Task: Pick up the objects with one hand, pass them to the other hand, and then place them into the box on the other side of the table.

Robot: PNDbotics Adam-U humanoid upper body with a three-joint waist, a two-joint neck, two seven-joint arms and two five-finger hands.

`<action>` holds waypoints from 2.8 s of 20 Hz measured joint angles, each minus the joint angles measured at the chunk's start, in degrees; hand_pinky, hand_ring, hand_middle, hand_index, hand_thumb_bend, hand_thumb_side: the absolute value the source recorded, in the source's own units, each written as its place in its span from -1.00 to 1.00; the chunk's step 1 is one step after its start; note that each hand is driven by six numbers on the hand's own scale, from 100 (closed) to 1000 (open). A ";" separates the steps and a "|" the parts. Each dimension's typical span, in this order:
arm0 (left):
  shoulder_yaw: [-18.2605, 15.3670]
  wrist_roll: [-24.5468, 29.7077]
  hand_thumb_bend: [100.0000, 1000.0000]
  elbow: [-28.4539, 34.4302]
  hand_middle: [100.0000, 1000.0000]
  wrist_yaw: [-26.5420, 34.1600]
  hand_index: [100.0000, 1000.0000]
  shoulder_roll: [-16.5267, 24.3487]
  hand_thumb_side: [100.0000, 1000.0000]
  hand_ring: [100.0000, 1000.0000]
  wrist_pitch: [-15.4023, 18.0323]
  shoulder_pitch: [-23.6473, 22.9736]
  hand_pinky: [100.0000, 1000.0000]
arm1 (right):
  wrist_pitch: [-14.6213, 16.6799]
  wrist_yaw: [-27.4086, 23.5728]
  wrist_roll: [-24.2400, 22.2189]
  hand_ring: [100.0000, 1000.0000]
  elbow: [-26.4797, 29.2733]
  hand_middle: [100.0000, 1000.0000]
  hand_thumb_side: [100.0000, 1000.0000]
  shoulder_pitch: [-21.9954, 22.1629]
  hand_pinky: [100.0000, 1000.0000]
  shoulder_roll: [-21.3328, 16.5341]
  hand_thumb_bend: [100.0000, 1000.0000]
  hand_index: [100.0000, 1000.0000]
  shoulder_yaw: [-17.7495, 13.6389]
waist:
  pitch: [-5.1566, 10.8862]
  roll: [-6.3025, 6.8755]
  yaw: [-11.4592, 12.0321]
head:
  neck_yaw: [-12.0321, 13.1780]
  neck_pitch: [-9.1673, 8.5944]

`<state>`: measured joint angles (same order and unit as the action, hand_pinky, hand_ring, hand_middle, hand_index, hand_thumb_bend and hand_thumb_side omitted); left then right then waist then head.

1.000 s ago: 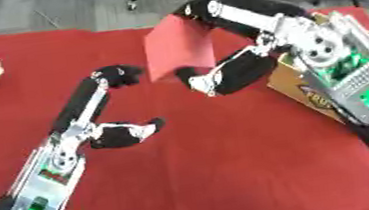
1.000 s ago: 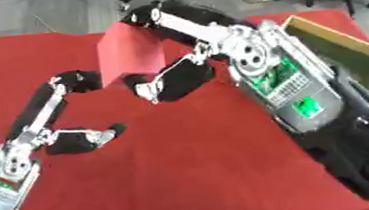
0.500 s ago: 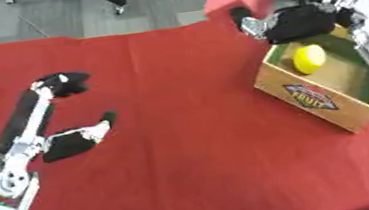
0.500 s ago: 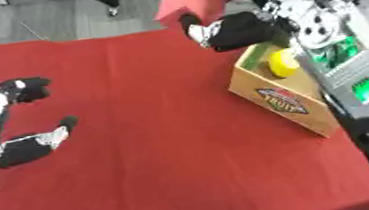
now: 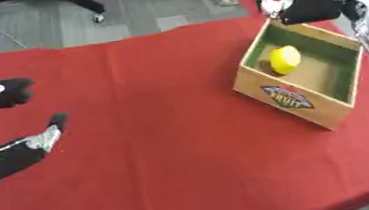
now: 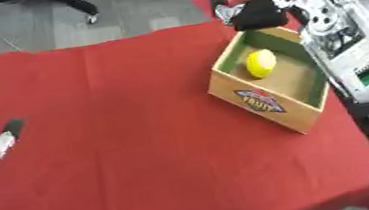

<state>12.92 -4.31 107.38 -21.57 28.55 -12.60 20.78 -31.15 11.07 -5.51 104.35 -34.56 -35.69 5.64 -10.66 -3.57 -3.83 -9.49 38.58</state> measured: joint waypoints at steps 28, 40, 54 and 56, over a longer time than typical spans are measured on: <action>-5.71 -6.65 -0.32 5.30 0.11 4.13 0.48 3.24 -0.52 0.28 -1.91 -2.96 0.49 | 5.68 3.87 -1.00 0.66 -17.23 0.68 -1.00 6.46 0.77 -1.49 -1.00 0.73 -3.51 | -0.03 0.41 0.36 | -0.41 -0.76; -6.05 -7.34 -0.30 5.30 0.11 4.36 0.49 3.25 -0.49 0.28 -2.06 -3.30 0.50 | 6.74 6.07 -0.58 0.72 -20.23 0.76 -0.88 6.33 0.81 -1.48 -0.97 0.87 -4.18 | -0.04 0.40 0.38 | -0.15 -0.76; -6.06 -7.46 -0.26 5.30 0.11 4.38 0.49 3.25 -0.44 0.28 -2.11 -3.49 0.50 | 10.19 8.24 -5.02 0.74 -20.70 0.83 -0.70 6.30 0.87 -1.57 -0.44 1.00 -4.21 | -0.05 0.40 0.38 | -0.06 -0.76; -6.06 -7.50 -0.25 5.30 0.11 4.38 0.49 3.25 -0.43 0.28 -2.13 -3.52 0.50 | 10.58 8.42 -4.94 0.74 -20.71 0.83 -0.77 6.30 0.87 -1.74 -0.43 1.00 -4.21 | -0.05 0.40 0.38 | 0.02 -0.76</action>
<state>6.86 -11.82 112.68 -17.19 31.80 -14.73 17.26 -20.57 19.49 -10.44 83.64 -28.26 -37.43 1.42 -10.71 -3.17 -3.45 -9.47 37.82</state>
